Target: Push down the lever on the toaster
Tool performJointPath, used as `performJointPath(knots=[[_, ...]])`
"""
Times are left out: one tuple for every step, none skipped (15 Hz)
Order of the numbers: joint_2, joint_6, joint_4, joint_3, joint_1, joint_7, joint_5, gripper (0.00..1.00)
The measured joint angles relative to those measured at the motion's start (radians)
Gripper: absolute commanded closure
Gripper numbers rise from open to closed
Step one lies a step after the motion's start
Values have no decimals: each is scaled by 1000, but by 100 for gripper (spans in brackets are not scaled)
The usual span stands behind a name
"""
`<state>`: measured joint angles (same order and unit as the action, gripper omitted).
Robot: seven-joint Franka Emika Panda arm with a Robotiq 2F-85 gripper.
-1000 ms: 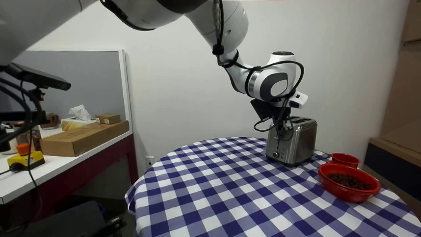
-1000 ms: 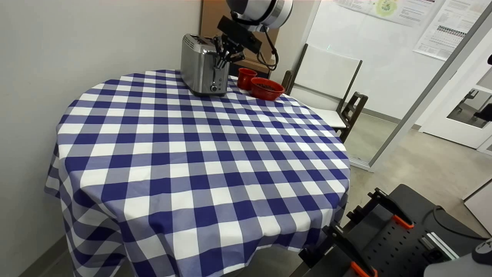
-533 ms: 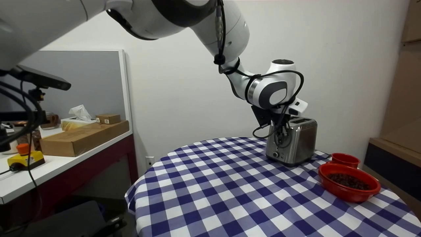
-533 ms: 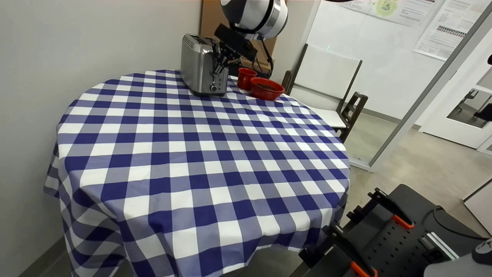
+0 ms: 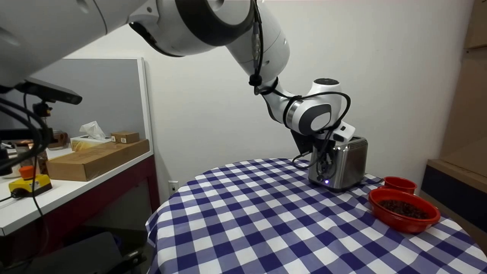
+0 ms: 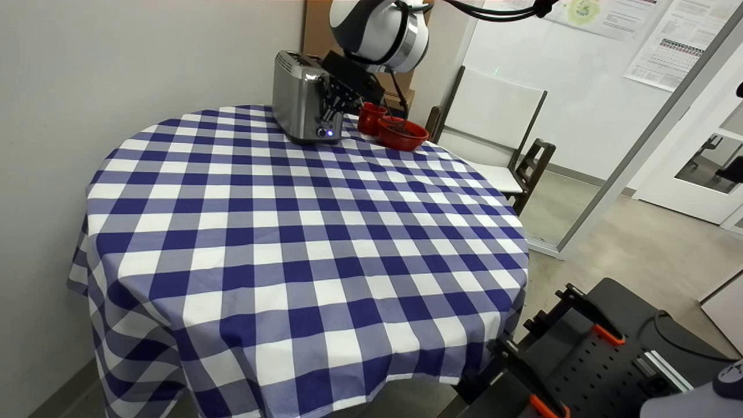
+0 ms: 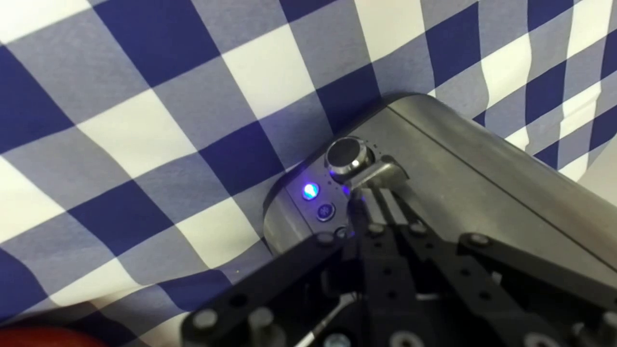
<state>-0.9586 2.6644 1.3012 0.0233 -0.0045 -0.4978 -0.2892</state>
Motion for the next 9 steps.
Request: performJointPath(knots=[[0,0,-1,-2,-2,0,0,100],[-1,0,-1,-4,-5,1,0,74],[-1,0,-2,-6,-8,1,0,73],[-1,0,-2,-7,-11,1,-2,67],[-2,0,-3,-8,-16,2,-5,60],[-4,-2,-3,-11,-24,6,-10,53],[-5,-5,-3,-18,-35,15,-18,45],[-5,-14,-5,-25,-45,23,-21,38],[-5,-28,-8,-30,-52,34,-21,30]])
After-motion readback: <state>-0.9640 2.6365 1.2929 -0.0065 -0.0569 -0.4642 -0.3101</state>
